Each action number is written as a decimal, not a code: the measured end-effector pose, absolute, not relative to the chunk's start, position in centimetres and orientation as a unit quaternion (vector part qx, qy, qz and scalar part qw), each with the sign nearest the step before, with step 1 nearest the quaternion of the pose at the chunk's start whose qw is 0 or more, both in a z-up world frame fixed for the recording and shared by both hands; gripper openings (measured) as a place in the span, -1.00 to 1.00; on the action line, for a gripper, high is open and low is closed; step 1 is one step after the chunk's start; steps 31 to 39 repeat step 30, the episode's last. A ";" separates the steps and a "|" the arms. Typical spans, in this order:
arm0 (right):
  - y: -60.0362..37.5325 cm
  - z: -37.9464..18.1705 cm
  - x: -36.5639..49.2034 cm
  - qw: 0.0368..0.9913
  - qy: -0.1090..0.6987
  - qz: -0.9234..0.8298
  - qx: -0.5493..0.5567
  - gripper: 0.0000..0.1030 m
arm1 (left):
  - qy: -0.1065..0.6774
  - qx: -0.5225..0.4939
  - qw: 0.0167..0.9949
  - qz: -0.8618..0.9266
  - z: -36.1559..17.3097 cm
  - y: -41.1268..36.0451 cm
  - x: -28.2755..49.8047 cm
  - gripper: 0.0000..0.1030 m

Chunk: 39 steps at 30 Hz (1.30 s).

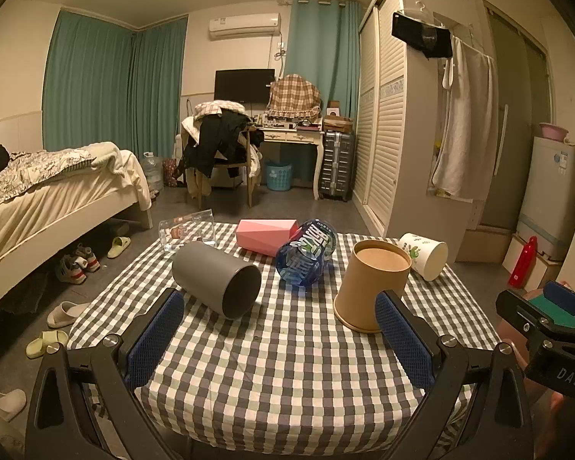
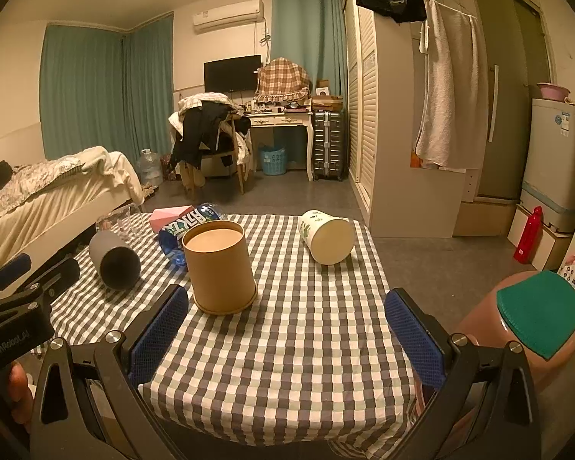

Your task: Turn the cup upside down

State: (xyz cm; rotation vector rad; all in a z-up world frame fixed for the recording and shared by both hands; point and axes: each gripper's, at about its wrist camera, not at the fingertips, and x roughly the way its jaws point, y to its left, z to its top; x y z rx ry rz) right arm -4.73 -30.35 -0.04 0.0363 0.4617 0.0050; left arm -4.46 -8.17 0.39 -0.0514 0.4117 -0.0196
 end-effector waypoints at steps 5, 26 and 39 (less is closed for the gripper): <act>-30.3 -0.1 -4.7 0.973 0.229 0.004 0.016 0.99 | 0.205 -0.024 0.978 -0.011 0.4 -8.2 -4.5 1.00; -30.0 -0.3 -4.6 0.972 0.233 0.003 0.012 0.99 | 0.207 -0.022 0.978 -0.012 0.4 -8.2 -4.5 1.00; -30.1 -0.4 -4.6 0.972 0.233 0.003 0.011 0.99 | 0.204 -0.026 0.978 -0.017 0.4 -8.1 -4.6 1.00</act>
